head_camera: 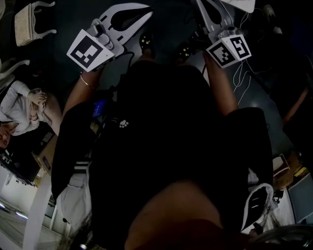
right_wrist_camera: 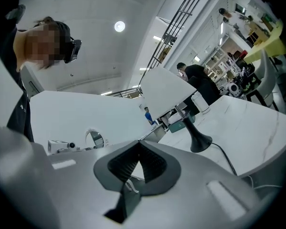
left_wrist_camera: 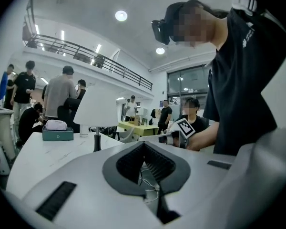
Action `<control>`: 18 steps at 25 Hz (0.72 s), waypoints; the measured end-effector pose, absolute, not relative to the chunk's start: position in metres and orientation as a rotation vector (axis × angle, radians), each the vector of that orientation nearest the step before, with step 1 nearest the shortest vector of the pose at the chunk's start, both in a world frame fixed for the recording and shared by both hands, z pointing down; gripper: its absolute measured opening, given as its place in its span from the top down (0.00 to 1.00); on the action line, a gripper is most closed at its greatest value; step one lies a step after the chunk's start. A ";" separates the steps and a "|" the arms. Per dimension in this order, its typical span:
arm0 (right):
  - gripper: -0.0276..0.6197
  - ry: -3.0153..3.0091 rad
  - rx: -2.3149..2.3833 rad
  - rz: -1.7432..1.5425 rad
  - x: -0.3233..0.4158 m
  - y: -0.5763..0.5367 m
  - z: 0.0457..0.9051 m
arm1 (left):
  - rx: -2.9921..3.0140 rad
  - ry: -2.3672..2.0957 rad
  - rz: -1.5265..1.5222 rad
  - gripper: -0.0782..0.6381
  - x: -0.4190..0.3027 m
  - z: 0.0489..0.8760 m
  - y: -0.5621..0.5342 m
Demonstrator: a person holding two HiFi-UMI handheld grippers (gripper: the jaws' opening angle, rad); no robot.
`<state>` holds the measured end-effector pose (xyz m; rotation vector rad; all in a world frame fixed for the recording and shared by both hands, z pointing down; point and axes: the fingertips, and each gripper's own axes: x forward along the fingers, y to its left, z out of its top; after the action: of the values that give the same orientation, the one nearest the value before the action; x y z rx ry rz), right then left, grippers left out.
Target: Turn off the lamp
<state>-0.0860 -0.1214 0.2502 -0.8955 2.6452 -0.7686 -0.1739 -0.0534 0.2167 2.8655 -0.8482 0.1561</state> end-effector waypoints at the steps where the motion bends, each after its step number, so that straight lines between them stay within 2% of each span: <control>1: 0.95 2.642 -0.893 -0.767 -0.087 -0.122 0.249 | 2.878 -0.832 0.186 0.88 -0.175 0.219 -0.049; 18: 0.95 2.665 -0.872 -0.733 -0.093 -0.119 0.245 | 2.874 -0.846 0.087 0.88 -0.178 0.228 -0.066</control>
<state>-0.0926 -0.1187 0.2453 -0.8721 2.6651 -0.7330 -0.1782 -0.0663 0.2277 2.8737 -0.8456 0.0873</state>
